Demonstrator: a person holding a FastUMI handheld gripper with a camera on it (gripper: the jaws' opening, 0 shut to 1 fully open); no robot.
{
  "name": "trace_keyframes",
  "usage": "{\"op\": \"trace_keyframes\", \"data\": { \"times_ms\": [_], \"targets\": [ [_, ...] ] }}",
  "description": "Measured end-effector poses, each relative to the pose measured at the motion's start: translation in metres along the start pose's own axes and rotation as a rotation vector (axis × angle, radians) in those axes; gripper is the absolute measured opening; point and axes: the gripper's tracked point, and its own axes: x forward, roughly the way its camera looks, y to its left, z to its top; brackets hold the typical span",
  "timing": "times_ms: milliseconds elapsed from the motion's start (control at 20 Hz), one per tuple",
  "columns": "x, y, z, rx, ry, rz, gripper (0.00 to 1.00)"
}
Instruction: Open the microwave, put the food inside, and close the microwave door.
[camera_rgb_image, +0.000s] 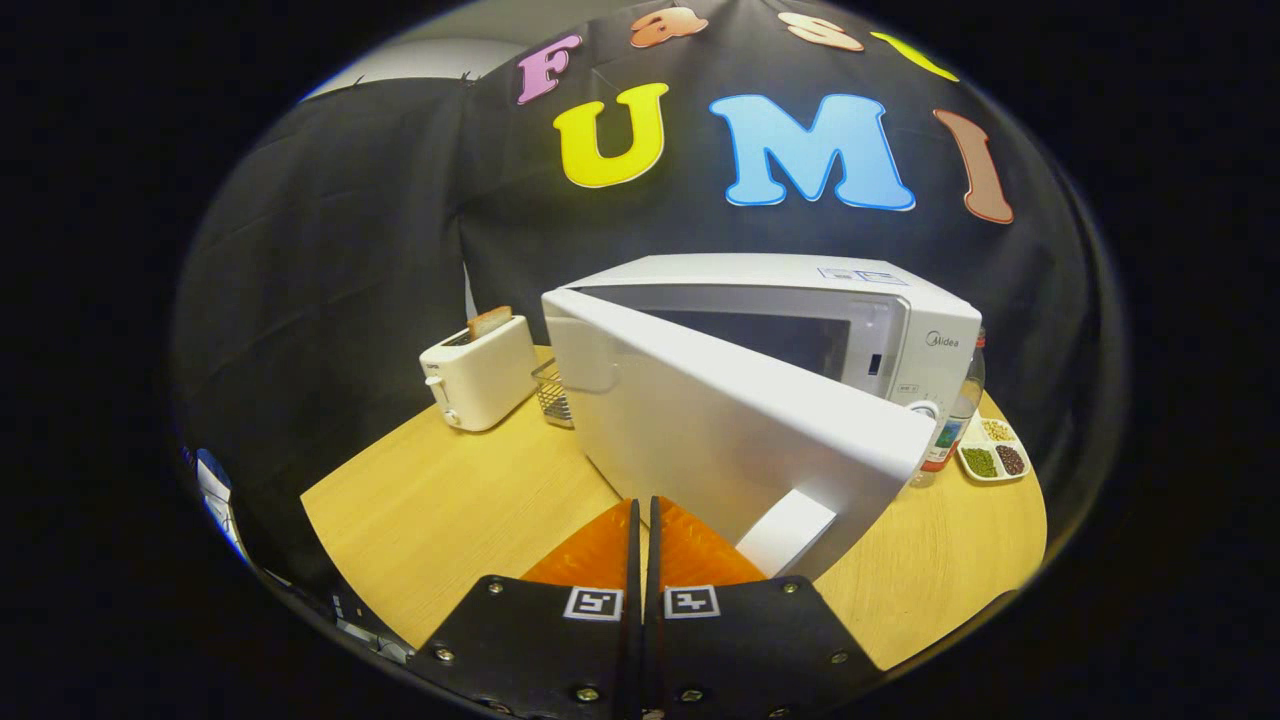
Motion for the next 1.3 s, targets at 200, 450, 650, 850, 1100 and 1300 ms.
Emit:
{"op": "trace_keyframes", "data": {
  "times_ms": [200, 450, 650, 850, 1100, 1300],
  "targets": [
    [0.018, -0.024, 0.006, -0.005, -0.001, -0.05, 0.01],
    [0.038, -0.05, 0.019, -0.005, -0.013, -0.111, 0.01],
    [0.05, -0.066, 0.032, -0.012, -0.035, -0.16, 0.01],
    [0.06, -0.078, 0.041, 0.02, -0.048, -0.197, 0.01],
    [0.08, -0.097, 0.057, 0.048, -0.066, -0.261, 0.01],
    [0.087, -0.107, 0.062, 0.089, -0.065, -0.276, 0.01]
  ]
}}
